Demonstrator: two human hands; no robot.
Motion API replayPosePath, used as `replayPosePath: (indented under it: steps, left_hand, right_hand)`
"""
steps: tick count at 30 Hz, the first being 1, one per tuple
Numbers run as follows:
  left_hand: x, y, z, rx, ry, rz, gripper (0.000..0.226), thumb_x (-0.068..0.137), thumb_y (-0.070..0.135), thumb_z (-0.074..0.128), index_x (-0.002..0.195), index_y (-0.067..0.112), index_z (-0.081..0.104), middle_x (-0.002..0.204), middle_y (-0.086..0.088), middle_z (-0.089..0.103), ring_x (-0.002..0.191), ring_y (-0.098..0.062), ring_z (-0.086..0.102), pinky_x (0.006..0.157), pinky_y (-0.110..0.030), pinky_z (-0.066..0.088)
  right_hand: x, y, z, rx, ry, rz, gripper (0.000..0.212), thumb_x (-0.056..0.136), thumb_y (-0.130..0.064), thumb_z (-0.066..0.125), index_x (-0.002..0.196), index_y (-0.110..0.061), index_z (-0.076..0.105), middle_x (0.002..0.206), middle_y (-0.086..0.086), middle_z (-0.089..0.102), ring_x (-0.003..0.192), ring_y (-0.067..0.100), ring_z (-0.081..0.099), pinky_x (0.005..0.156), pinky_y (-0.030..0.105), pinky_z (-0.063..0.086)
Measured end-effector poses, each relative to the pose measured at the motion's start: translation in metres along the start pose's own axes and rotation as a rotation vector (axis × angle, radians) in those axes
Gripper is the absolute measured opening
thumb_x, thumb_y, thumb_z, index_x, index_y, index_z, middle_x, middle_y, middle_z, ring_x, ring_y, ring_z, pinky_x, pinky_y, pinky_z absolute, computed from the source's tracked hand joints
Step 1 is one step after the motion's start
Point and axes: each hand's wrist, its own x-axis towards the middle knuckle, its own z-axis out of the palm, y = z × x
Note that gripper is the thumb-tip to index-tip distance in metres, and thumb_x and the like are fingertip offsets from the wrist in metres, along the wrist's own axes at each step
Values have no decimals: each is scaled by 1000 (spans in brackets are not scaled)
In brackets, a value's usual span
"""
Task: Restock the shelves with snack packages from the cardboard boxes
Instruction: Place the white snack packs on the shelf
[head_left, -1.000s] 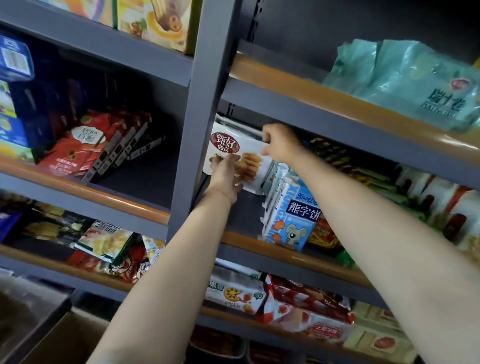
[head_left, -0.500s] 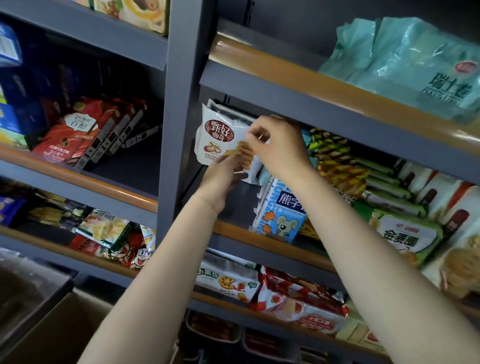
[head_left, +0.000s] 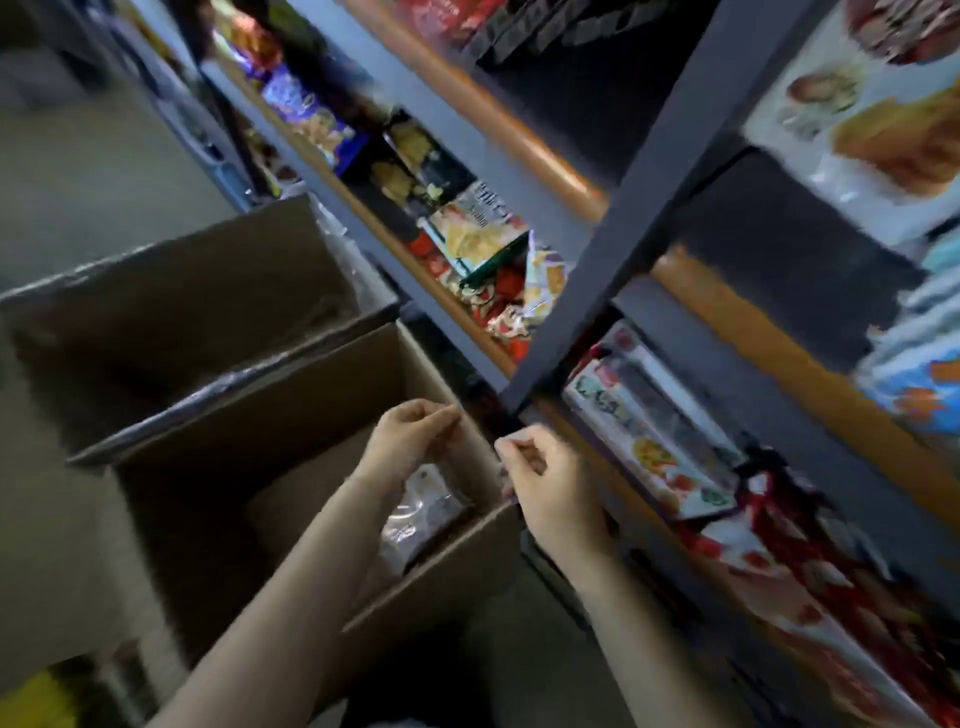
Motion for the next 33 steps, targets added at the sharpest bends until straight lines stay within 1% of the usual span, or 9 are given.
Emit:
replayPosePath:
  steps: [3, 7, 10, 13, 17, 19, 24, 28, 33]
  left_hand:
    - [23, -81, -64, 20, 170, -251, 18, 99, 16, 62, 84, 7, 66, 62, 0, 70, 49, -9, 64, 51, -20, 47]
    - [52, -159, -117, -39, 349, -495, 16, 95, 19, 69, 84, 8, 70, 71, -4, 72, 52, -11, 65, 56, -24, 49]
    - [74, -194, -126, -62, 328, -591, 28, 99, 18, 63, 71, 13, 62, 68, -6, 60, 61, -18, 52, 49, -23, 42]
    - [89, -208, -119, -72, 344, -624, 15, 97, 10, 61, 86, 5, 68, 75, -9, 61, 55, -14, 58, 42, -19, 45]
    - [110, -245, -121, -84, 200, -606, 26, 81, 30, 70, 106, 20, 72, 104, -6, 74, 98, -28, 70, 94, -48, 57]
    - [127, -289, -129, -61, 156, -661, 39, 81, 32, 71, 117, 20, 68, 120, -7, 71, 110, -29, 68, 101, -51, 53]
    - [134, -279, -126, 19, 136, -682, 49, 90, 28, 68, 136, 15, 59, 128, -6, 65, 113, -27, 65, 98, -35, 52]
    - [131, -268, -119, -39, 119, -659, 43, 88, 31, 73, 128, 20, 60, 126, -7, 68, 112, -26, 66, 103, -43, 52]
    - [132, -285, -133, -229, 295, -613, 58, 65, 46, 78, 119, 32, 63, 116, -3, 73, 104, -26, 72, 96, -48, 56]
  right_hand:
    - [10, 30, 63, -44, -172, 74, 21, 95, -23, 63, 77, -31, 59, 71, -6, 68, 67, 11, 66, 66, 37, 56]
    - [43, 54, 129, -98, -348, 275, 12, 96, -16, 62, 86, -20, 67, 76, -9, 65, 70, 6, 59, 57, 7, 41]
    - [79, 84, 174, -83, -405, 522, 17, 95, -11, 61, 108, -4, 70, 103, 7, 70, 90, 17, 61, 62, 15, 44]
    - [106, 125, 212, -178, -458, 699, 27, 95, -16, 64, 113, 4, 67, 116, 19, 69, 108, 31, 65, 82, 34, 49]
    - [125, 177, 247, -339, -530, 812, 44, 94, -29, 67, 125, 1, 64, 123, 18, 67, 113, 31, 65, 80, 34, 49]
    - [128, 197, 257, -404, -549, 855, 51, 96, -34, 63, 135, -1, 56, 132, 17, 62, 121, 31, 60, 80, 28, 43]
    - [126, 222, 268, -442, -598, 919, 55, 98, -40, 57, 140, -4, 51, 135, 14, 60, 117, 31, 62, 87, 30, 49]
    - [123, 224, 271, -395, -575, 877, 57, 95, -34, 61, 145, -11, 43, 138, 14, 57, 119, 32, 60, 96, 37, 50]
    - [116, 211, 268, -278, -543, 771, 33, 95, -29, 64, 121, -13, 51, 113, 6, 62, 102, 24, 60, 77, 27, 42]
